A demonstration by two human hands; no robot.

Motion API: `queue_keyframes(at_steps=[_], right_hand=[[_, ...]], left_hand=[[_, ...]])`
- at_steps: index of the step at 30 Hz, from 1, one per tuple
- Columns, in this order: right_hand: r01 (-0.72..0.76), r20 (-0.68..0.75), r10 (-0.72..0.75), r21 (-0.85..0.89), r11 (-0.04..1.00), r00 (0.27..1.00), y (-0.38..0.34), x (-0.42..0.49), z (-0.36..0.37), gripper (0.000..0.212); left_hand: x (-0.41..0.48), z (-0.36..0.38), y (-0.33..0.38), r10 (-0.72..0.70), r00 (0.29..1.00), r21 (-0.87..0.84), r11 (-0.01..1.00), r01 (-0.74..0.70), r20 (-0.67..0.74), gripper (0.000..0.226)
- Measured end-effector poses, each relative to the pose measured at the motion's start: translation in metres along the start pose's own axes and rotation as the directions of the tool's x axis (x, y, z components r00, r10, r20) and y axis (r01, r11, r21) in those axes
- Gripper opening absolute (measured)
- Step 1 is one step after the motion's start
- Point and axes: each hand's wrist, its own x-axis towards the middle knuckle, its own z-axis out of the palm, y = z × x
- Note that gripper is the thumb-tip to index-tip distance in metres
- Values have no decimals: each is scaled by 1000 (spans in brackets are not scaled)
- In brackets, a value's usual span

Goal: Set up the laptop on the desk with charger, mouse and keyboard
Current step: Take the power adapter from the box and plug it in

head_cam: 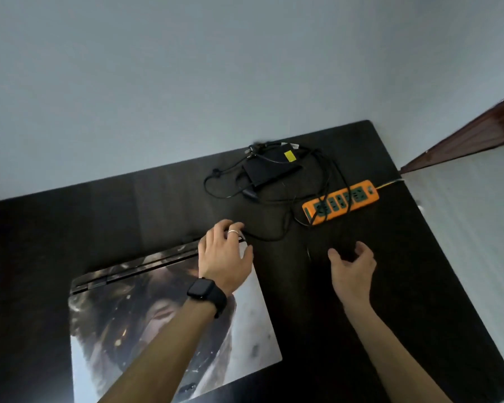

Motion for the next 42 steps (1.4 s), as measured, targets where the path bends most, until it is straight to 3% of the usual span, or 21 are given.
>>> queue_keyframes(at_steps=[3, 8, 10, 12, 15, 17, 20, 22, 24, 26, 29, 31, 34, 38, 42], right_hand=[[-84, 182, 84, -8, 996, 980, -7, 31, 0, 48], [134, 448, -142, 49, 990, 883, -21, 26, 7, 16], [191, 533, -176, 28, 981, 827, -29, 26, 10, 14], [265, 631, -168, -61, 962, 757, -39, 33, 9, 19], [486, 763, -201, -165, 858, 615, -64, 48, 0, 30], [546, 714, -336, -78, 834, 614, -86, 59, -4, 27], [655, 436, -629, 113, 747, 643, -129, 83, 11, 20], [759, 348, -745, 127, 639, 569, -162, 104, 32, 15], [857, 367, -801, 21, 515, 472, -190, 127, 59, 18], [910, 467, -781, -205, 360, 414, -211, 150, 86, 26], [856, 654, -572, -480, 193, 495, -227, 173, 112, 29], [842, 717, -475, -530, 104, 510, -230, 175, 121, 26], [839, 733, -481, -543, 13, 482, -227, 171, 128, 27], [818, 693, -481, -566, 99, 538, -213, 169, 131, 41], [852, 635, -603, -499, 156, 483, -205, 169, 133, 32]], left_hand=[[14, 21, 45, 52, 994, -45, 998, -48, 92, 49], [32, 46, 99, -83, 977, -114, 988, 107, 199, 67], [46, 47, 101, -165, 957, -172, 963, 208, 237, 61], [61, 44, 93, -185, 950, -200, 951, 238, 250, 40], [81, 20, 70, -200, 968, -223, 947, 230, 149, 30], [95, -1, 55, -231, 973, -230, 946, 229, 21, 22], [118, -23, 33, -265, 960, -187, 951, 245, -89, 22], [126, -28, 21, -286, 958, -128, 950, 283, -5, 33], [124, -21, 17, -258, 962, 33, 966, 256, 88, 38], [114, -8, 17, -215, 975, 181, 962, 203, 49, 43], [99, 12, 25, -171, 982, 229, 956, 185, -80, 53], [90, 25, 27, -109, 977, 275, 949, 157, -183, 56], [85, 35, 29, 2, 963, 333, 939, 91, -269, 62], [84, 41, 44, 116, 960, 373, 928, -12, -257, 65], [77, 49, 61, 348, 928, 363, 888, -282, -132, 66]])
